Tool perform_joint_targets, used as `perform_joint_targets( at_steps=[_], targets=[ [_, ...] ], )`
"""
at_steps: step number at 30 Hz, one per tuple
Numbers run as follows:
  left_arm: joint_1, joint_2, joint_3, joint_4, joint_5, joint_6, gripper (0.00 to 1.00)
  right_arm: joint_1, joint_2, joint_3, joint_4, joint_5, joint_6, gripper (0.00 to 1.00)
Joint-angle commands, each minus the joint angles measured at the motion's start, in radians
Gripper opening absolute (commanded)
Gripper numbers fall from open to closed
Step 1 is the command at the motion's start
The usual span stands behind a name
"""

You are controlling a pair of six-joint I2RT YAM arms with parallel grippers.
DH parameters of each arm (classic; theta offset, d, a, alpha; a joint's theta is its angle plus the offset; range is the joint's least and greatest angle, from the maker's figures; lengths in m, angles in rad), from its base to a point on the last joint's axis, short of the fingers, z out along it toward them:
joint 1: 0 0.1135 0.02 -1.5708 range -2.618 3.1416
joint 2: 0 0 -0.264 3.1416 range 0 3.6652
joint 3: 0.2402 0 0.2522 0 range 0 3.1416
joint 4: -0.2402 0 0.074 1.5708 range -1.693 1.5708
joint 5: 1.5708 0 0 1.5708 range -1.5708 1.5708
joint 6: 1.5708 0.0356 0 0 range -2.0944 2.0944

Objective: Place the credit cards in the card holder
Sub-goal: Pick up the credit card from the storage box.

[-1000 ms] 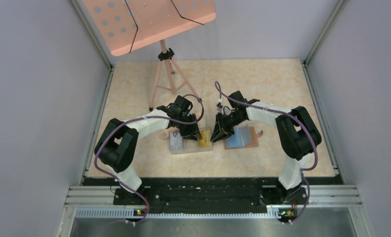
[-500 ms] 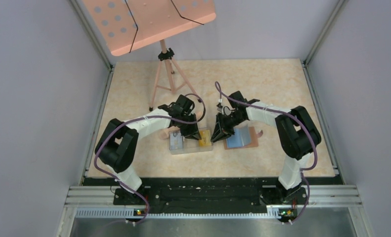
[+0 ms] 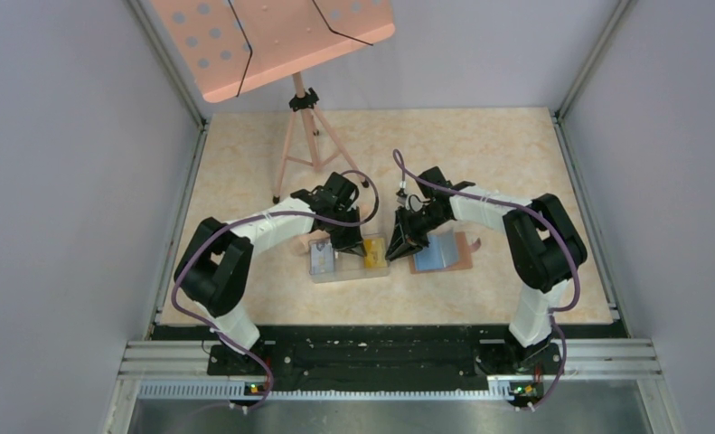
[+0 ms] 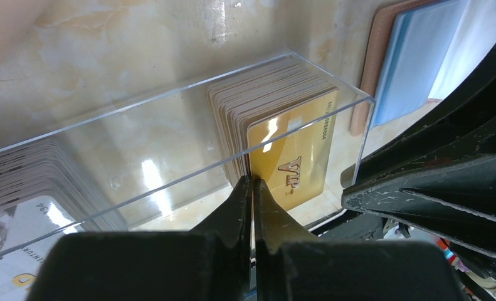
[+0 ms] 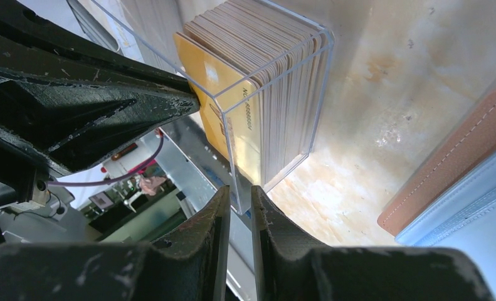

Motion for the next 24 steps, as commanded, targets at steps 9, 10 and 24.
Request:
perform_joint_targets(
  at_steps=[9,10,24],
  targets=[
    [-0.01,-0.039,0.025,0.025,0.043,0.001,0.0,0.018,0.015,0.023,0.024,-0.023,0.006,0.18],
    [-0.011,-0.041,0.025,0.03,0.048,-0.002,0.0,0.018,0.014,0.024,0.024,-0.02,0.006,0.18],
    [-0.016,-0.074,0.035,0.023,0.061,0.004,0.12,0.019,0.011,0.022,0.024,-0.021,0.003,0.18]
  ],
)
